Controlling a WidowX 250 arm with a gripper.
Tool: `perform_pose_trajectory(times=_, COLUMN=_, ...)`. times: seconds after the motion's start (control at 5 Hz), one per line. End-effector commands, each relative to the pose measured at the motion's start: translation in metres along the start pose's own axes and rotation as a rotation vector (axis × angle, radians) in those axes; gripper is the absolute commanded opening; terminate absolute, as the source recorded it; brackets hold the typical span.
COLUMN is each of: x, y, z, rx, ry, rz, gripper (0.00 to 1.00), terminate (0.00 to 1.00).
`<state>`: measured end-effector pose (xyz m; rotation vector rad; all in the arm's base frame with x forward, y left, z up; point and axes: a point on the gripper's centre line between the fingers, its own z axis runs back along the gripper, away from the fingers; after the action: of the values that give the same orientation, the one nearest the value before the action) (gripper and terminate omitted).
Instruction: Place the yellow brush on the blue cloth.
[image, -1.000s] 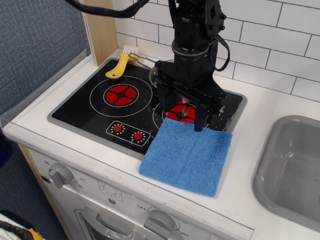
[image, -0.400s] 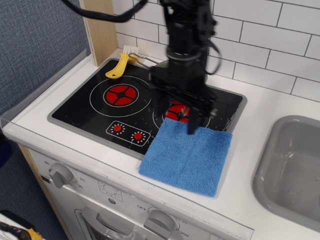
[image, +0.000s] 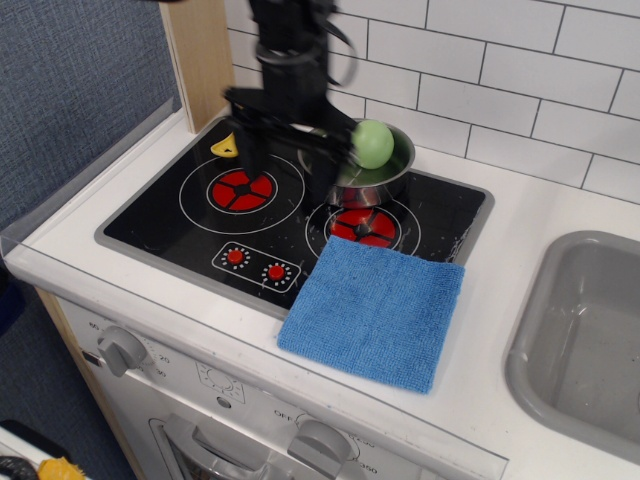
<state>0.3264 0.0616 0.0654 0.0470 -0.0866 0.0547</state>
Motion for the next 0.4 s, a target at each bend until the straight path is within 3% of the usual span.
perform_pose_trajectory(times=0.0, x=0.039, y=0.065, z=-0.007, rx=0.02, ry=-0.063, rz=0.131, gripper=1.0, terminate=0.0)
perform_pose_trajectory(times=0.2, x=0.049, y=0.076, z=-0.018, rx=0.025, ry=-0.048, rz=0.162, gripper=1.0, terminate=0.0)
